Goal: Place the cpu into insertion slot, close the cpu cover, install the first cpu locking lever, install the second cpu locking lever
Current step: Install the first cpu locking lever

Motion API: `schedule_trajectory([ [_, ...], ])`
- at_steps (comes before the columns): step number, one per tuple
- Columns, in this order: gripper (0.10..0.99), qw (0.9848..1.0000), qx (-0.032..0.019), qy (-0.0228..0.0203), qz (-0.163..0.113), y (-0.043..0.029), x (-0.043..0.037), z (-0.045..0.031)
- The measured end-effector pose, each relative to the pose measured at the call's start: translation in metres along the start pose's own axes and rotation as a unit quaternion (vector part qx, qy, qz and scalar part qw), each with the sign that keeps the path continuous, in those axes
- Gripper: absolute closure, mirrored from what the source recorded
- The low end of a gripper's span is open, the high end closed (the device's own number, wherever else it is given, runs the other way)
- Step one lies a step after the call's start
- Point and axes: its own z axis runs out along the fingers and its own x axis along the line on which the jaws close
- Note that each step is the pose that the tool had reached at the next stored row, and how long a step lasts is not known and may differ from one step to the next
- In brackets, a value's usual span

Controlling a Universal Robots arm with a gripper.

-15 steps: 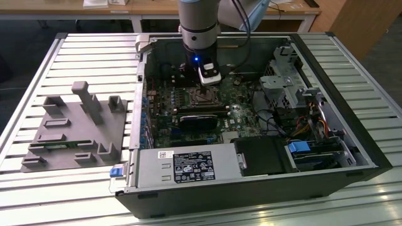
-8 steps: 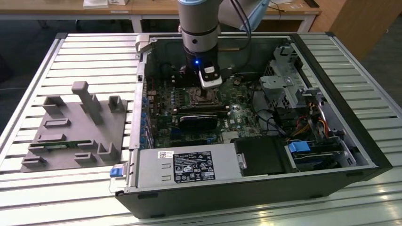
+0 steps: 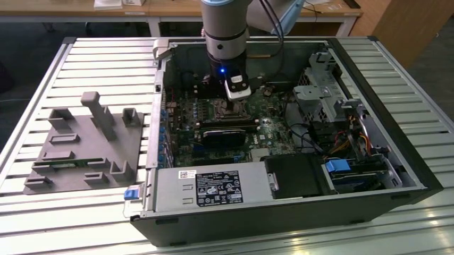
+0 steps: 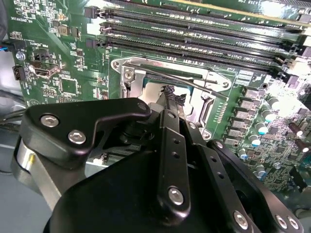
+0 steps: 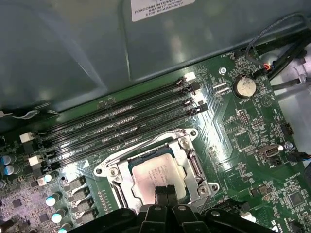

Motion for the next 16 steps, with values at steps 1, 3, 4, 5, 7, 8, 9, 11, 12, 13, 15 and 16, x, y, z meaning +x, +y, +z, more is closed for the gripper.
schedule_trajectory([
  [1,0.984,1.0,0.0,0.0,0.0,0.0,0.0,0.0],
  [3,0.984,1.0,0.0,0.0,0.0,0.0,0.0,0.0],
  [4,0.984,1.0,0.0002,0.0,0.0,0.0001,-0.0001,-0.0007],
  [5,0.984,1.0,0.0,0.0,0.0,0.0002,-0.0002,-0.002],
  [7,0.984,1.0,0.0002,-0.0001,0.0,0.0005,-0.0005,-0.0053],
  [8,0.984,1.0,0.0004,-0.0002,0.0,0.0007,-0.0007,-0.0071],
  [9,0.984,1.0,0.0006,-0.0002,0.0,0.0009,-0.0009,-0.0092],
  [11,0.984,1.0,0.001,-0.0004,0.0,0.0013,-0.0013,-0.0135],
  [12,0.984,1.0,0.0011,-0.0004,0.0,0.0015,-0.0015,-0.0156],
  [13,0.984,1.0,0.0012,-0.0005,0.0,0.0017,-0.0017,-0.0179],
  [15,0.984,1.0,0.0012,-0.0005,0.0,0.0022,-0.0022,-0.0231],
  [16,0.984,1.0,0.0012,-0.0005,0.0,0.0024,-0.0024,-0.0255],
])
